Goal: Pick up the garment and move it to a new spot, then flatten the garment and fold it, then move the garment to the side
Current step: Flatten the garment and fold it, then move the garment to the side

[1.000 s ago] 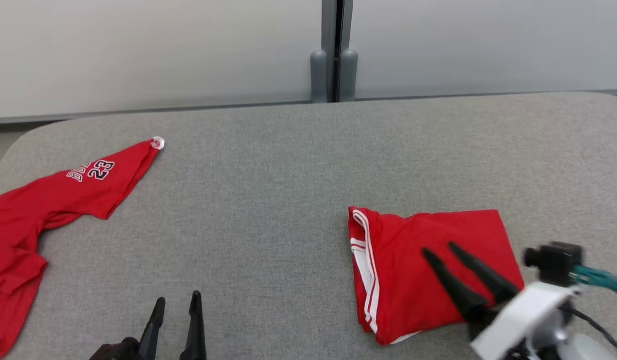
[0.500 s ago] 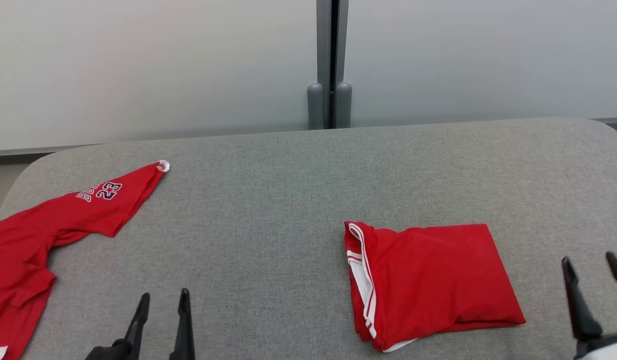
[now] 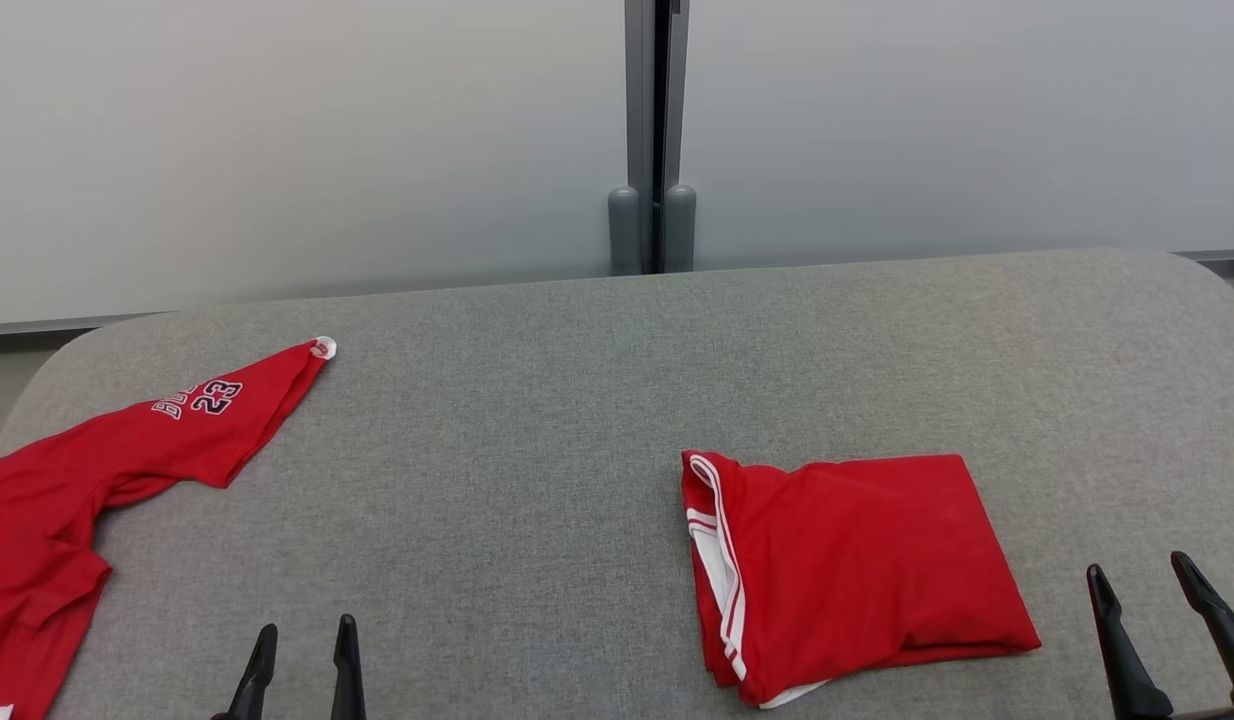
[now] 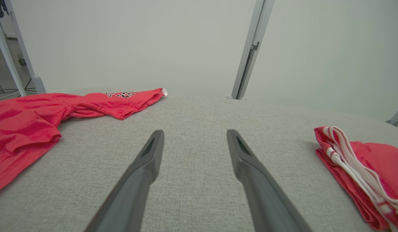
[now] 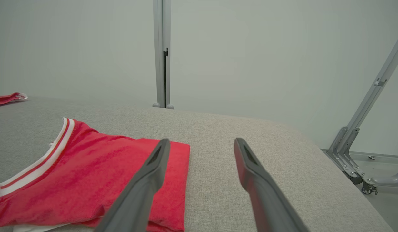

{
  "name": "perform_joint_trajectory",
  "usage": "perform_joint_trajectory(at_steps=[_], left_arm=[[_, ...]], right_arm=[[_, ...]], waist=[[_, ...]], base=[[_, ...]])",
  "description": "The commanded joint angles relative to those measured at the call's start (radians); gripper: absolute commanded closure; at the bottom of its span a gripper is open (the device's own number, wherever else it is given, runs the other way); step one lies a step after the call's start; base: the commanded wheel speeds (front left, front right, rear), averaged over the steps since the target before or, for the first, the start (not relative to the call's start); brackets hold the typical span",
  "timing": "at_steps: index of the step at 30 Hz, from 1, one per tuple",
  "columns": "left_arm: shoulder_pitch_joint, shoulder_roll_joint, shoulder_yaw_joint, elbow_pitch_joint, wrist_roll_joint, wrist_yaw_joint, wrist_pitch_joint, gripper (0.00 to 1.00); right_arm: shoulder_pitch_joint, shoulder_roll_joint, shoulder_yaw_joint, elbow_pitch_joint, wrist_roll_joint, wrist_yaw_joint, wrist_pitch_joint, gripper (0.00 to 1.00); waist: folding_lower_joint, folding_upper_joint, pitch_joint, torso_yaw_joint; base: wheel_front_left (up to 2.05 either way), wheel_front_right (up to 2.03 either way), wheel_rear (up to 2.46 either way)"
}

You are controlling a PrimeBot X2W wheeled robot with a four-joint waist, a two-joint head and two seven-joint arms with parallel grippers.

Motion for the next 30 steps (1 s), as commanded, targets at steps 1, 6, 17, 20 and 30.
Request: perform_joint_trajectory(at_steps=[1,6,17,20,30], left_arm=[[0.001,0.004,0.006,0.002,0.007,-0.006,-0.005,0.0],[-0.011,0.004,0.002,0.006,0.006,-0.01,-0.005,0.0],[-0.005,0.004,0.006,0.014,0.011,-0.014,-0.005,0.0],[-0.007,0.004,0.007,0.009,0.014,-0.014,-0.005,0.0],[-0.05,0.004,-0.014,-0.002,0.023,-0.012,-0.005,0.0]], right_arm=[[0.003,-0.002,-0.002,-0.002,0.003,0.0,-0.005,0.0],[-0.003,-0.007,0.002,0.002,0.009,0.0,-0.005,0.0],[-0.007,-0.008,0.007,0.004,0.013,0.0,-0.005,0.0],[-0.022,0.005,0.009,0.01,0.041,0.0,-0.005,0.0],[-0.216,-0.177,0.245,0.193,0.309,0.0,0.123,0.0]], waist=[[0.0,0.0,0.001,0.0],[0.0,0.0,0.005,0.001],[0.0,0.0,0.006,-0.005],[0.0,0.0,0.011,-0.006],[0.0,0.0,0.078,0.001]], base=[[0.0,0.0,0.0],[0.0,0.0,0.0],[0.0,0.0,0.0],[0.0,0.0,0.0],[0.0,0.0,0.0]])
